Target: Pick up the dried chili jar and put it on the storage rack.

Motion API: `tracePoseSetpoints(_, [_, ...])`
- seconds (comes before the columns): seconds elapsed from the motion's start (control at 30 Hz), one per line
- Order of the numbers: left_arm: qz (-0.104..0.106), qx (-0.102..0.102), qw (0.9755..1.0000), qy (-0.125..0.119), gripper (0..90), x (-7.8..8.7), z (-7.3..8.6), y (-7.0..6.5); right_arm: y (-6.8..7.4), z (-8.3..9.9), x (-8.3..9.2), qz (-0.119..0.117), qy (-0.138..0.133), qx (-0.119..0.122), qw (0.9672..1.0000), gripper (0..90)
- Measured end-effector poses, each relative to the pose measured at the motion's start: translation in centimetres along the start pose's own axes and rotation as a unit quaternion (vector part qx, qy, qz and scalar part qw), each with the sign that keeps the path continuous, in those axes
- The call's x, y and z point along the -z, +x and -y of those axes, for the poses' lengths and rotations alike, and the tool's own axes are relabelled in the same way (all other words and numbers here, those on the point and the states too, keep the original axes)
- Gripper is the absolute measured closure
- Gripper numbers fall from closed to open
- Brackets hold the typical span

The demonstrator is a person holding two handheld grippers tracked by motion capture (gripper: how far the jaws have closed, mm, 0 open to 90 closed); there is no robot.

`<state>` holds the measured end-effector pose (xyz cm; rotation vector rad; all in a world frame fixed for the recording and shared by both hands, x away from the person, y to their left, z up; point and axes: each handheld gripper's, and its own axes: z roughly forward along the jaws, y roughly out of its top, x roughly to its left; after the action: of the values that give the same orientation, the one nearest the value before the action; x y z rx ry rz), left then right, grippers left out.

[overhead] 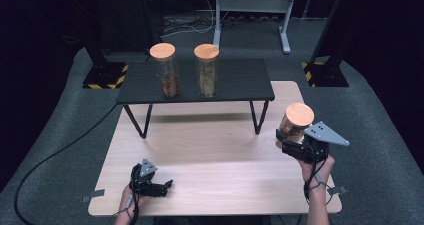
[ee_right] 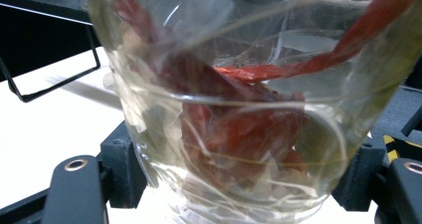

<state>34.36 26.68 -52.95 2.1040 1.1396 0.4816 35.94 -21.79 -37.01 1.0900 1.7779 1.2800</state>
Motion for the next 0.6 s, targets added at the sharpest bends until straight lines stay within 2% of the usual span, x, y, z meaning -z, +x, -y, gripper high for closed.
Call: tracePoseSetpoints(0.6, [0.000, 0.000, 1.0000, 0.000, 3.4, 0.0, 0.0, 0.0, -0.2, -0.9, -1.2, -0.004, -0.003, -0.006, 1.0000, 24.4])
